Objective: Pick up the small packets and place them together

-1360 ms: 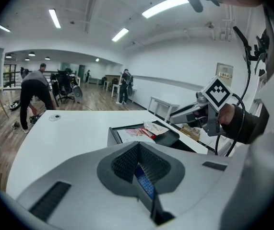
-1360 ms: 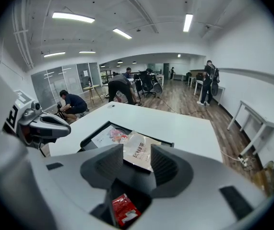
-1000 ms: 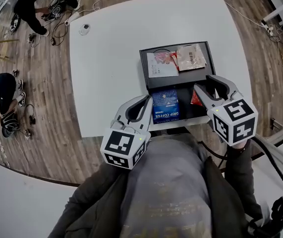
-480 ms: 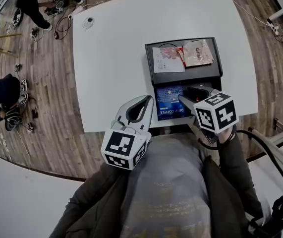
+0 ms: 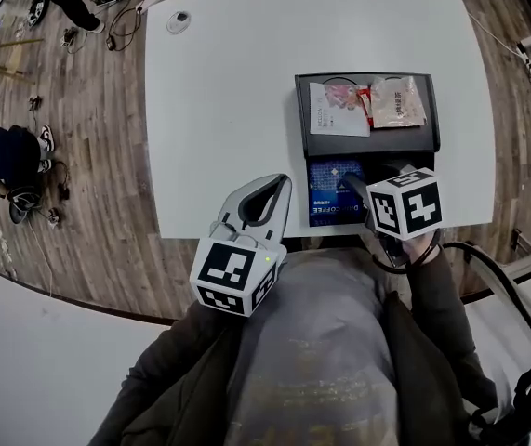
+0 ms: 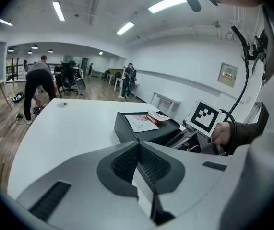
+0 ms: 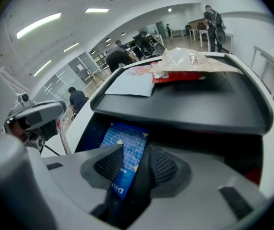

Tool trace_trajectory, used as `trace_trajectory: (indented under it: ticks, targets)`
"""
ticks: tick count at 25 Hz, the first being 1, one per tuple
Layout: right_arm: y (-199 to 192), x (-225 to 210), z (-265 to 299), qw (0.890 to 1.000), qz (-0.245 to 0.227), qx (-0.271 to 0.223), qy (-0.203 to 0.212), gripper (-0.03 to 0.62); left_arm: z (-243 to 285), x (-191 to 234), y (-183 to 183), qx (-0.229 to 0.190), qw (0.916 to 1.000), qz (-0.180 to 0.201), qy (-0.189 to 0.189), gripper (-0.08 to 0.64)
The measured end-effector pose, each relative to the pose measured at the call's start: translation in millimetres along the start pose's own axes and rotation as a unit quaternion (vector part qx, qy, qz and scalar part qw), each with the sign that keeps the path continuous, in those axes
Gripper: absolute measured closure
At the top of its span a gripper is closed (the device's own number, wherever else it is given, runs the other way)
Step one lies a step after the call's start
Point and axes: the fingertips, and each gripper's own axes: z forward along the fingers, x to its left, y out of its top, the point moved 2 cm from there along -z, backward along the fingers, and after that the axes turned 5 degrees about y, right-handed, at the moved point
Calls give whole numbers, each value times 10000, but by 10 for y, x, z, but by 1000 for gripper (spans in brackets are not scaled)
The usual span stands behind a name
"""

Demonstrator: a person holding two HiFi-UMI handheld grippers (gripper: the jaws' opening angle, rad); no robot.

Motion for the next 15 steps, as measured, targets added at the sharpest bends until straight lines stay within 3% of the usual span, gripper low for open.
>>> trace_trajectory:
  ticks: [9, 10, 15]
  targets:
    - [-3, 9, 35, 9995, 181, 9, 264, 428, 61, -10, -26, 18, 10000, -45, -70, 557]
    - [-6, 49, 62, 9992, 167, 51, 358, 479, 62, -7, -21, 17, 10000, -41, -69, 557]
    - [2, 143, 126, 9980, 73, 80, 626, 487, 61, 8, -21, 24, 10000, -39, -40, 557]
